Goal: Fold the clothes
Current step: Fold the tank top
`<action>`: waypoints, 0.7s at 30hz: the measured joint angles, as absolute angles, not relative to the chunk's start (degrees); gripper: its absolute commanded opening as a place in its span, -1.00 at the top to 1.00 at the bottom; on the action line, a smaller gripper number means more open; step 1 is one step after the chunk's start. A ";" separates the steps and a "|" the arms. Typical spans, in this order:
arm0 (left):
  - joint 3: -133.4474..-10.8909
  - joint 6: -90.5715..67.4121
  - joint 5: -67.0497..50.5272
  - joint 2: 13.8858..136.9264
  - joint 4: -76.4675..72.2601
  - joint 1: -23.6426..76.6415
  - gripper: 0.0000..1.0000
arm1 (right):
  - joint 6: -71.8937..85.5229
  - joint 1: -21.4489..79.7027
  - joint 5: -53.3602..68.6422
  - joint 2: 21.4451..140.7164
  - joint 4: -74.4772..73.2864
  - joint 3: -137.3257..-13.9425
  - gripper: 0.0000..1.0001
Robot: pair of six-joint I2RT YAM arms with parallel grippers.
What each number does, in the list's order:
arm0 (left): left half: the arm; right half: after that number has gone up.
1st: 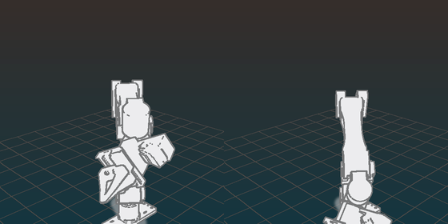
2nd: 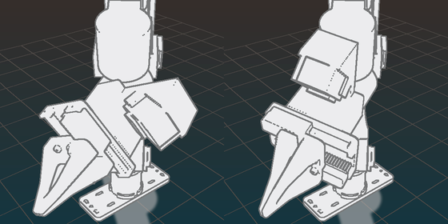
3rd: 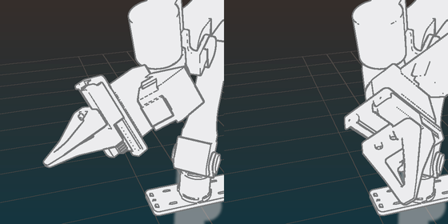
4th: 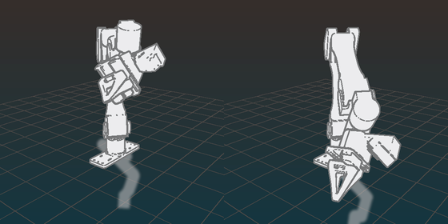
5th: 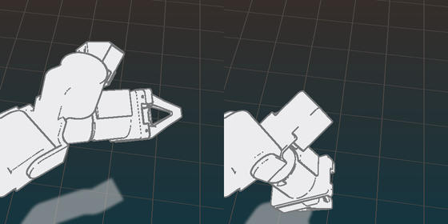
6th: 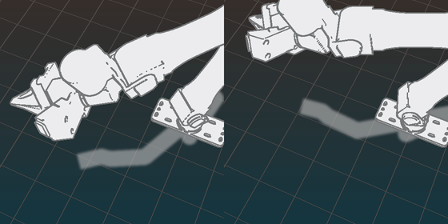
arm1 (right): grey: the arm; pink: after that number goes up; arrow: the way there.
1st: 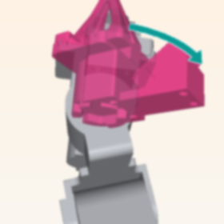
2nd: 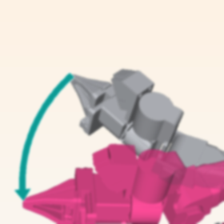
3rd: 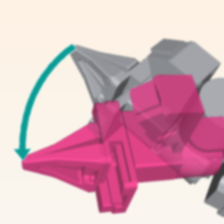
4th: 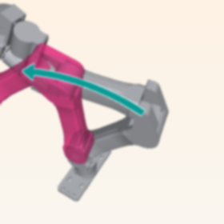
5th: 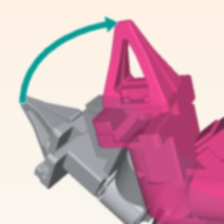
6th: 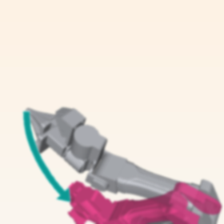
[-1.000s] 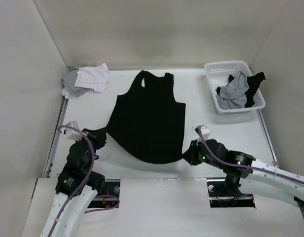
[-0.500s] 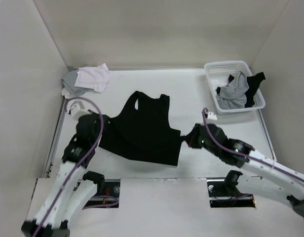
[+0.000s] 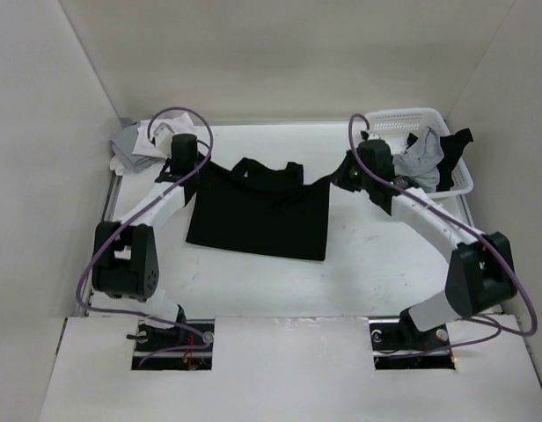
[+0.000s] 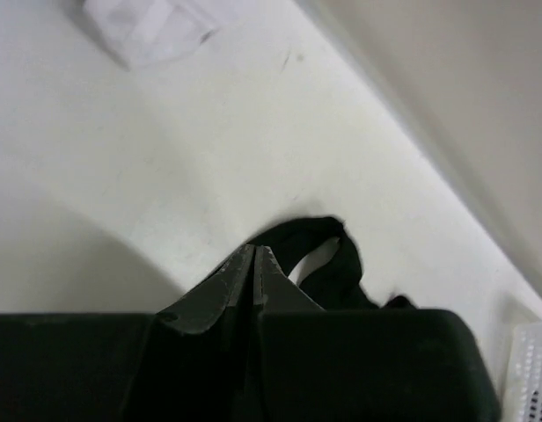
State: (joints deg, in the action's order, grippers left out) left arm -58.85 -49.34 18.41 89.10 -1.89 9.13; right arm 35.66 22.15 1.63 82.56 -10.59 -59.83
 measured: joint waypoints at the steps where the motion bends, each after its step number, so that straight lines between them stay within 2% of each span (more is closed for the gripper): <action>1: -61.12 -49.34 18.33 91.20 -2.57 8.95 0.96 | 35.48 21.15 2.57 84.68 -9.89 -62.02 1.00; 13: -81.67 -49.63 16.49 113.43 -5.43 5.72 0.91 | 34.46 12.49 8.80 111.09 -8.32 -84.71 1.00; 15: -85.10 -49.65 16.32 117.82 -5.37 5.54 0.88 | 34.46 11.88 9.15 114.69 -8.47 -87.70 0.92; 16: -86.56 -49.67 16.25 119.83 -5.37 5.52 0.79 | 34.46 11.60 9.21 116.53 -8.47 -89.34 0.80; 19: -89.76 -49.25 15.99 124.11 -5.02 5.50 0.23 | 34.79 11.31 8.82 120.84 -8.36 -93.36 0.33; 21: -89.71 -48.60 15.94 124.49 -4.27 5.52 -0.03 | 34.72 11.33 7.86 121.32 -8.67 -93.43 0.19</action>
State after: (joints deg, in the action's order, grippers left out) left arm -89.71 -48.60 15.94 124.49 -4.27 5.52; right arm 34.72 11.33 7.86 121.32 -8.67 -93.43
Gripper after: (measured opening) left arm 0.425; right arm 0.350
